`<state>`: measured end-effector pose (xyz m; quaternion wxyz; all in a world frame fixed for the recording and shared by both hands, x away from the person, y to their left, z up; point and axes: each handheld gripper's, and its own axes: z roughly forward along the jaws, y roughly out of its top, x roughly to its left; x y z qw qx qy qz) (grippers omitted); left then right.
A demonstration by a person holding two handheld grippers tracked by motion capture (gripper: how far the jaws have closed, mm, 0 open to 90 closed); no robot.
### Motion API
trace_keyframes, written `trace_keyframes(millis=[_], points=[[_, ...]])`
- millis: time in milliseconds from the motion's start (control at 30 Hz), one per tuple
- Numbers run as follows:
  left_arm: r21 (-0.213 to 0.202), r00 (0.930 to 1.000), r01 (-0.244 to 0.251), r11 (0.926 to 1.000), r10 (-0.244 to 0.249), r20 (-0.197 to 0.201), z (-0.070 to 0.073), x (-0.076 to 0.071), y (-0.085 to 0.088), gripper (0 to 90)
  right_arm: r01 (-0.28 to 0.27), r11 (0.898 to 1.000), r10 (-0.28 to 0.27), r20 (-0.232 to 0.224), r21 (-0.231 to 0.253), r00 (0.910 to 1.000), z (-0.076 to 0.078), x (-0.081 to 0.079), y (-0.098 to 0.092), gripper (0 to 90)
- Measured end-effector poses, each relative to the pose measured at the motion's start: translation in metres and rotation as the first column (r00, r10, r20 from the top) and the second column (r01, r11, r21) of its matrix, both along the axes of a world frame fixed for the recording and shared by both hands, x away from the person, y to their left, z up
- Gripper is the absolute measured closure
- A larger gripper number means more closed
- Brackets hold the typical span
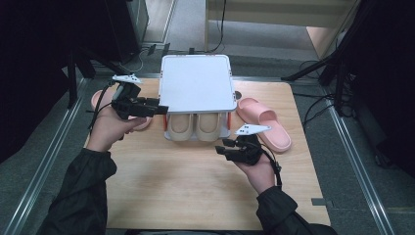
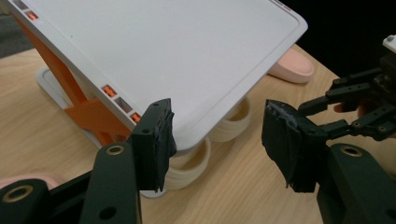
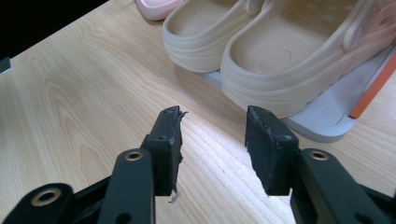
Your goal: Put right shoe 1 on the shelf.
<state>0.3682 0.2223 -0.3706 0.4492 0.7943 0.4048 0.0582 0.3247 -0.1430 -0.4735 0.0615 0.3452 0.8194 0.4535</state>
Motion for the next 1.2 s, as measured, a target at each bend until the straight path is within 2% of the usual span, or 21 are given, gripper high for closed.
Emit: trace_keyframes(millis=[233, 400, 500, 600, 633, 833, 933, 1067, 1200], points=[[-0.004, 0.9989, -0.044, 0.9990, 0.044, -0.017, -0.004, -0.005, 0.016, 43.9, -0.009, 0.999, 0.008, 0.008, 0.041, 0.9999, 0.007, -0.003, -0.015, 51.5], [0.000, 0.9962, -0.078, 0.9969, 0.078, -0.039, -0.008, -0.008, 0.027, 45.4, -0.021, 0.999, 0.021, 0.009, 0.031, 0.9997, 0.008, -0.004, -0.019, 50.5], [0.005, 0.9937, -0.098, 0.9952, 0.098, -0.054, -0.011, -0.010, 0.033, 47.6, -0.024, 1.000, 0.024, 0.028, 0.007, 0.9993, 0.007, -0.003, -0.019, 50.8], [0.015, 0.9914, -0.107, 0.9941, 0.108, -0.073, -0.015, -0.012, 0.038, 56.0, -0.032, 0.999, 0.032, 0.029, 0.004, 0.9991, 0.007, -0.001, -0.017, 51.8], [0.018, 0.9911, -0.112, 0.9936, 0.113, -0.070, -0.016, -0.013, 0.040, 60.8, -0.037, 0.999, 0.036, 0.029, 0.006, 0.9989, 0.007, 0.000, -0.016, 51.9], [0.019, 0.9835, -0.163, 0.9864, 0.164, -0.076, -0.026, -0.016, 0.055, 72.9, -0.054, 0.998, 0.054, 0.024, 0.019, 0.9983, 0.008, 0.004, -0.010, 52.4], [0.031, 0.9824, -0.172, 0.9846, 0.174, -0.068, -0.031, -0.016, 0.061, 81.2, -0.062, 0.998, 0.062, 0.025, 0.018, 0.9978, 0.008, 0.006, -0.007, 53.1], [0.044, 0.9781, -0.199, 0.9791, 0.201, -0.054, -0.040, -0.015, 0.071, 86.3, -0.061, 0.998, 0.061, 0.017, 0.017, 0.9980, 0.008, 0.008, -0.006, 53.7], [0.056, 0.9716, -0.225, 0.9727, 0.229, -0.061, -0.050, -0.012, 0.082, 88.7, -0.063, 0.998, 0.063, 0.006, 0.018, 0.9980, 0.006, 0.010, -0.004, 54.0]])
